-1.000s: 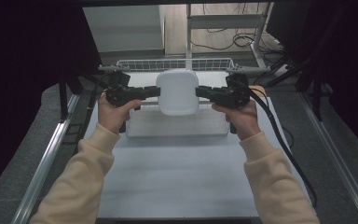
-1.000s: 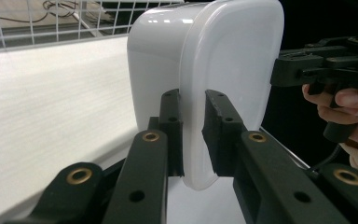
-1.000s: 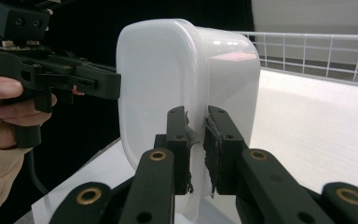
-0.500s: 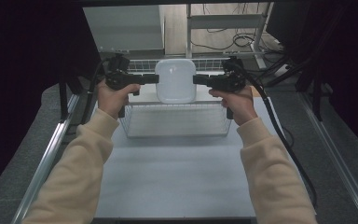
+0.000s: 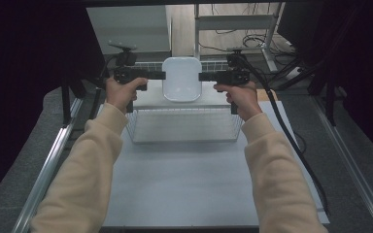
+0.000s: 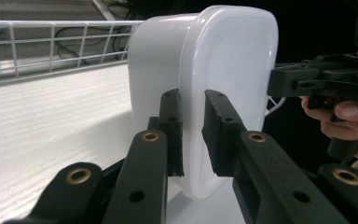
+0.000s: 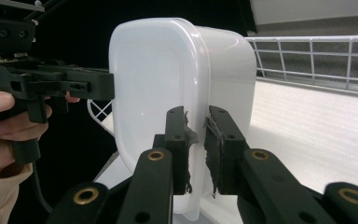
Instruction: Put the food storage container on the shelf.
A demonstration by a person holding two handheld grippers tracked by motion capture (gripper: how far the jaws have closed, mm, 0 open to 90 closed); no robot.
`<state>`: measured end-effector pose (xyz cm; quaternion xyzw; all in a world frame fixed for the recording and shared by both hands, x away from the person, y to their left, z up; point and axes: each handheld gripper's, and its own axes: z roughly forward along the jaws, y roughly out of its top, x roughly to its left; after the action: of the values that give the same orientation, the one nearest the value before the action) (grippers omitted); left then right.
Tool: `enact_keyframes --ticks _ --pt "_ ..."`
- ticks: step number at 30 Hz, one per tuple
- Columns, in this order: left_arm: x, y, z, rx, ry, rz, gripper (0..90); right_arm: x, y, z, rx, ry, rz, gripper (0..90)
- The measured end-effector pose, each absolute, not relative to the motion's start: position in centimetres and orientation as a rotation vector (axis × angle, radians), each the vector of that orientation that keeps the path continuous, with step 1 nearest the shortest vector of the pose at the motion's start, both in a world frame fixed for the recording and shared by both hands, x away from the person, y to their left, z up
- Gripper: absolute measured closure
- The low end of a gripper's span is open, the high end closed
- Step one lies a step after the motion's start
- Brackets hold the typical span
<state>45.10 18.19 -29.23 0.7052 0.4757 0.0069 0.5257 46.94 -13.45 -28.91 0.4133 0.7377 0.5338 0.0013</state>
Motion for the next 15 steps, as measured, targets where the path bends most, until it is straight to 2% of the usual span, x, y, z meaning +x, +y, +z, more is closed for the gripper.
enact_keyframes --ticks 9,15 --pt "48.6 18.7 -30.3 1.63 1.232 -0.162 74.8 49.6 -13.3 -29.3 1.494 2.367 1.668 73.4" --pt "49.6 18.9 -31.0 1.583 1.249 -0.217 74.1 50.9 -13.6 -29.9 1.599 2.348 1.69 70.4"
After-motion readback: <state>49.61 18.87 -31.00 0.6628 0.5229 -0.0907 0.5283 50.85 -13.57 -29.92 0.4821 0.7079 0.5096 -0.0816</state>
